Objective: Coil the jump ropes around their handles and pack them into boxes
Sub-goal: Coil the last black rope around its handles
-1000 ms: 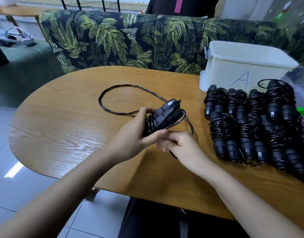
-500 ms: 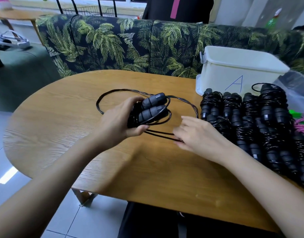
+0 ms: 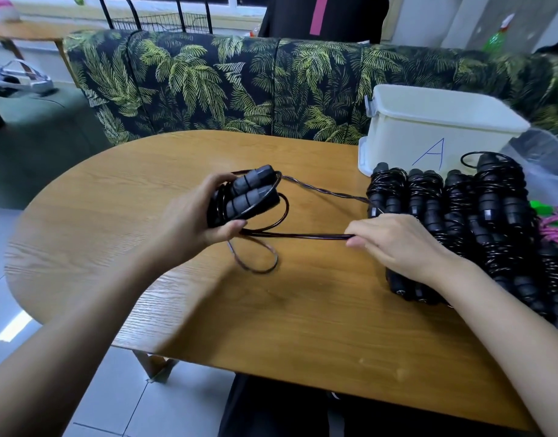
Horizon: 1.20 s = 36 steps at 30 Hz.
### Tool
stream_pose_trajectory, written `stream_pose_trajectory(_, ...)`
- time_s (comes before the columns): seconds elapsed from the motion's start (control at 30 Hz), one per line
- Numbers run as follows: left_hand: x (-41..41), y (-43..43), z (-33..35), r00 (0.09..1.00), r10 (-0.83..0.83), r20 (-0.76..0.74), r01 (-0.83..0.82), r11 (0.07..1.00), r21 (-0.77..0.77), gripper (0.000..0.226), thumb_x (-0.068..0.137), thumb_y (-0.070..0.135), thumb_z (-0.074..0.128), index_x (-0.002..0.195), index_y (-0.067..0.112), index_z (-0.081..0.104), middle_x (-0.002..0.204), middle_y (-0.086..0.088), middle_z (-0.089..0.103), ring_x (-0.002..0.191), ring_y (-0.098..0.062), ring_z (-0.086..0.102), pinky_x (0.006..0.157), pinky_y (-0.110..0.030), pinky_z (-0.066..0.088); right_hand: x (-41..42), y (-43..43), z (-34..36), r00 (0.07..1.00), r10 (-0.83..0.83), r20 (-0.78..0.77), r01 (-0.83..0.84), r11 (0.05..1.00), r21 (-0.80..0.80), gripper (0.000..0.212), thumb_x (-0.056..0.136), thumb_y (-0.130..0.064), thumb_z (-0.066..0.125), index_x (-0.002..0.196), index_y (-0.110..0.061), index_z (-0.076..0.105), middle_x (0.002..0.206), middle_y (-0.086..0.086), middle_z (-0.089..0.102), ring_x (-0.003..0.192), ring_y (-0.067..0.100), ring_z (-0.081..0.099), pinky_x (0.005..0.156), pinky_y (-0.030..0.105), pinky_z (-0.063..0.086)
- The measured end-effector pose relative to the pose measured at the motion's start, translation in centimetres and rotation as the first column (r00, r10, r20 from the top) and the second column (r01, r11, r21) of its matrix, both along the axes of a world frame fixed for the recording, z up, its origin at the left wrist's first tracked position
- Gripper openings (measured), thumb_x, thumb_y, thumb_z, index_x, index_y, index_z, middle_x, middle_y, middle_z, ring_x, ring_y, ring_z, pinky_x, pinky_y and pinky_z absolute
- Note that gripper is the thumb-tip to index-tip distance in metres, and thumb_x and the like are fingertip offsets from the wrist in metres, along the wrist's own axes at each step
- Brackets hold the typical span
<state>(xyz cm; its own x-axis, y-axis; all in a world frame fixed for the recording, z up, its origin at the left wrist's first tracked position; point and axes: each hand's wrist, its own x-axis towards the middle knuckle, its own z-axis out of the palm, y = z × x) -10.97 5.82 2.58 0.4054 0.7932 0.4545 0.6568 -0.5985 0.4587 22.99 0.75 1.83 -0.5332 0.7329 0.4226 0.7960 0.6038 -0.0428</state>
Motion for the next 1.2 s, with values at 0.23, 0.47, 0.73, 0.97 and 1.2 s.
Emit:
stream_pose_trajectory(0.23,0.1,-1.0,0.9,0.986,-0.153,0.061,0.156,0.987,-0.046,0.070,0.073,0.080,0.056,0.130,0.043,0.039,0.111,0.020,0.060,0.101,-0.015,0.063,0.085,-0.044,0.054,-1.5,1.8,1.0,0.965,-0.243,-0.099,0.184,0.896,-0.405,0.030,0.100,-0.040,0.047,0.072,-0.039,0.060,0.056,-0.005,0.051,0.058,0.008,0.047,0.058,0.030,0.033)
stream_pose_trajectory(0.47,4.9,-4.0,1.0,0.880,-0.222,-0.420,0.339,0.913,0.227,0.090,0.073,0.065,0.066,0.134,0.008,0.031,0.092,-0.010,0.072,0.086,-0.027,0.068,0.063,-0.031,0.055,-5.7,5.8,4.3,0.935,-0.339,-0.104,0.300,0.912,-0.279,0.031,0.100,-0.043,0.050,0.074,-0.031,0.062,0.065,-0.004,0.062,0.065,0.019,0.056,0.054,0.028,0.030)
stream_pose_trajectory(0.73,6.0,-3.1,0.4,0.848,0.215,-0.484,-0.102,0.963,0.249,0.084,0.061,0.057,0.085,0.116,0.001,0.057,0.072,-0.011,0.064,0.067,-0.033,0.063,0.047,-0.034,0.044,-8.9,-0.4,5.8,0.943,-0.256,-0.214,0.223,0.960,-0.169,0.029,0.097,-0.047,0.054,0.079,-0.030,0.069,0.052,-0.011,0.045,0.059,0.017,0.048,0.062,0.032,0.041)
stream_pose_trajectory(0.97,5.2,-2.2,0.8,0.832,0.323,-0.452,-0.279,0.946,0.163,0.087,0.065,0.080,0.059,0.123,0.016,0.053,0.108,-0.004,0.066,0.097,-0.029,0.061,0.063,-0.032,0.032,-8.4,-4.6,1.1,0.976,-0.188,-0.107,0.196,0.978,0.066,0.039,0.099,-0.047,0.040,0.079,-0.019,0.060,0.050,-0.014,0.038,0.040,0.015,0.046,0.040,0.025,0.033)
stream_pose_trajectory(1.2,4.7,-1.9,1.1,0.982,0.189,-0.014,-0.190,0.978,-0.090,0.107,0.045,0.095,0.048,0.121,0.022,0.063,0.090,-0.004,0.074,0.088,-0.030,0.069,0.069,-0.045,0.054,-8.5,-5.0,-2.6,0.984,-0.173,-0.044,0.178,0.939,0.296,0.043,0.105,-0.037,0.037,0.076,-0.014,0.059,0.051,-0.010,0.045,0.037,0.010,0.038,0.039,0.025,0.035)
